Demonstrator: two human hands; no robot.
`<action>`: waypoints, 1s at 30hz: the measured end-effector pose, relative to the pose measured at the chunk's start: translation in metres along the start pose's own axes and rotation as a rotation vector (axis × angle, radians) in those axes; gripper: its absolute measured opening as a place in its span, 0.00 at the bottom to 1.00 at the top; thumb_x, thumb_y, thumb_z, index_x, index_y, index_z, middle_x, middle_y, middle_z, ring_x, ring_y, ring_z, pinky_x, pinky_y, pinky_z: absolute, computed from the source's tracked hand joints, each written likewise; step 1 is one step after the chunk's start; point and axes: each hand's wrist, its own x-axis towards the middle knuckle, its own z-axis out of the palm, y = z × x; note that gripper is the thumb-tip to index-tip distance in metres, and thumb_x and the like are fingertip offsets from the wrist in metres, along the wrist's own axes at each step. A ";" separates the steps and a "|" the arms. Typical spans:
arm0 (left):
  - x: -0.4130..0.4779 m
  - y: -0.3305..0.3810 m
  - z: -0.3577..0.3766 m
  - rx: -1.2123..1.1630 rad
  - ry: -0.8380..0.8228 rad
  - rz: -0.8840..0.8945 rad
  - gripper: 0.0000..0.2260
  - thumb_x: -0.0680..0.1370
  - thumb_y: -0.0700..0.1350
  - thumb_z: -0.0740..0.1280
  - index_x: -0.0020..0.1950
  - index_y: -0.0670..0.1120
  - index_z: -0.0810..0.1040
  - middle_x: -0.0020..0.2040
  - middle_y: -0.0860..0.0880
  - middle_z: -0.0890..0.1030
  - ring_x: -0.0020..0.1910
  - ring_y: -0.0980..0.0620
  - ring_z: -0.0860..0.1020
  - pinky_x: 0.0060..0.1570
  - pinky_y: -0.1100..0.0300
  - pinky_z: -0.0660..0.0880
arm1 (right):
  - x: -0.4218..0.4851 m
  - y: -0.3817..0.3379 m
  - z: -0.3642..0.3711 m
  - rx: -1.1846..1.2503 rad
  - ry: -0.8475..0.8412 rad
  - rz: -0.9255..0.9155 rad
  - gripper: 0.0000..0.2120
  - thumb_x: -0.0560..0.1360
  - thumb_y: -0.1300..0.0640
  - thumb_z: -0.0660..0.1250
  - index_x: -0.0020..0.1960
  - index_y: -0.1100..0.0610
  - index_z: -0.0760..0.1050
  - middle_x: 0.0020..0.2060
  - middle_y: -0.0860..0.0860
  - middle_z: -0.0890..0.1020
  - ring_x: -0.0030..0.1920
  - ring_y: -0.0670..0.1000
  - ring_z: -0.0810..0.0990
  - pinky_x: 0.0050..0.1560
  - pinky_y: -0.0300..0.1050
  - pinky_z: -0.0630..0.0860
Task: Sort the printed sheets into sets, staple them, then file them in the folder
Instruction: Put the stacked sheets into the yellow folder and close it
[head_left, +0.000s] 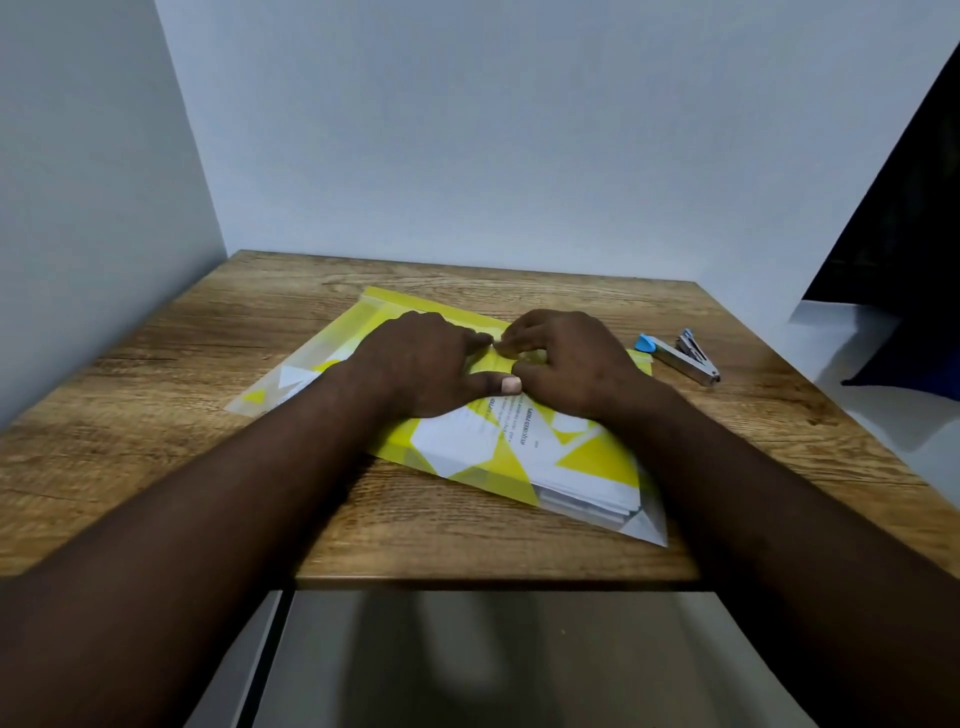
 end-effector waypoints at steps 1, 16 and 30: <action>0.001 -0.001 0.001 0.004 -0.001 0.008 0.44 0.71 0.83 0.51 0.79 0.61 0.69 0.66 0.46 0.82 0.66 0.41 0.79 0.59 0.48 0.78 | 0.002 0.000 0.001 0.015 0.004 0.008 0.25 0.69 0.44 0.62 0.61 0.47 0.87 0.64 0.42 0.83 0.61 0.50 0.82 0.58 0.46 0.76; 0.004 0.019 -0.019 0.353 0.016 0.199 0.40 0.77 0.75 0.44 0.57 0.46 0.82 0.33 0.49 0.68 0.38 0.45 0.72 0.34 0.54 0.63 | 0.012 -0.002 0.001 -0.036 0.018 -0.039 0.20 0.70 0.53 0.61 0.52 0.52 0.89 0.57 0.43 0.86 0.52 0.52 0.85 0.52 0.50 0.80; 0.005 -0.004 0.003 -0.110 0.067 -0.044 0.40 0.74 0.78 0.58 0.79 0.57 0.71 0.68 0.47 0.81 0.71 0.43 0.76 0.64 0.48 0.76 | 0.003 0.017 0.006 0.240 0.038 0.034 0.20 0.75 0.57 0.75 0.66 0.46 0.83 0.57 0.39 0.86 0.58 0.35 0.81 0.53 0.26 0.69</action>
